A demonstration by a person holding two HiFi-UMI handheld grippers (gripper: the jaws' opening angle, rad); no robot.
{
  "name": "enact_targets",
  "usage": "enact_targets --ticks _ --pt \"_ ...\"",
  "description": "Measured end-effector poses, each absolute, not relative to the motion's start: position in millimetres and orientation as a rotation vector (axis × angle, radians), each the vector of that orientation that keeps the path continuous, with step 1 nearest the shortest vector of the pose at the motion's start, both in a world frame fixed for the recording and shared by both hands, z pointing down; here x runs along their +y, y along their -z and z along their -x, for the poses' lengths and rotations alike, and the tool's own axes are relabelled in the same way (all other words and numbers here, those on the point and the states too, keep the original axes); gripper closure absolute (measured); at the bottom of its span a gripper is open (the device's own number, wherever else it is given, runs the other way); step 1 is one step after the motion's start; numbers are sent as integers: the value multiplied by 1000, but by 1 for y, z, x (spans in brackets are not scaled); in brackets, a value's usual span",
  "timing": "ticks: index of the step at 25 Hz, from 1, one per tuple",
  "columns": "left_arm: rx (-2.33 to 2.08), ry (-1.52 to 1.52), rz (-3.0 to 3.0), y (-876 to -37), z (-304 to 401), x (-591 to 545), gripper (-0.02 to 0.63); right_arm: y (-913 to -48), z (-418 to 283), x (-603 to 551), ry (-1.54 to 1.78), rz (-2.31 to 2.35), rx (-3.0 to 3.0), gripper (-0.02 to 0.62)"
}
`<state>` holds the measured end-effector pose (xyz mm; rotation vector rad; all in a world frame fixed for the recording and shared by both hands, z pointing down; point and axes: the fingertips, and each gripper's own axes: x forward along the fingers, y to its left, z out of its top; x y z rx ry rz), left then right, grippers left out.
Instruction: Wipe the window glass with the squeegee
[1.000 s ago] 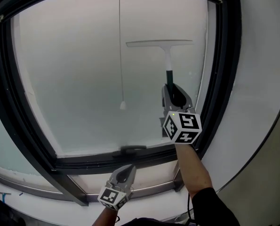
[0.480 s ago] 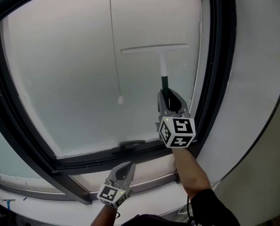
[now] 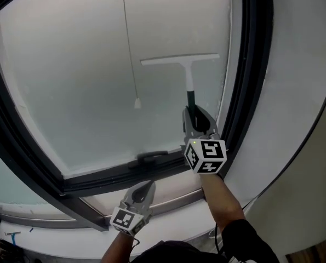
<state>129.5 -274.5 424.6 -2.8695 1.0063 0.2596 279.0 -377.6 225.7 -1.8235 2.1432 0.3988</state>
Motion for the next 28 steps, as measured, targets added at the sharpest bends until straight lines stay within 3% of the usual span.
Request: enact_targets --ticks 28 --pt "1004 -258 2925 -444 -136 -268 606 -343 -282 -364 -188 1929 2247 500"
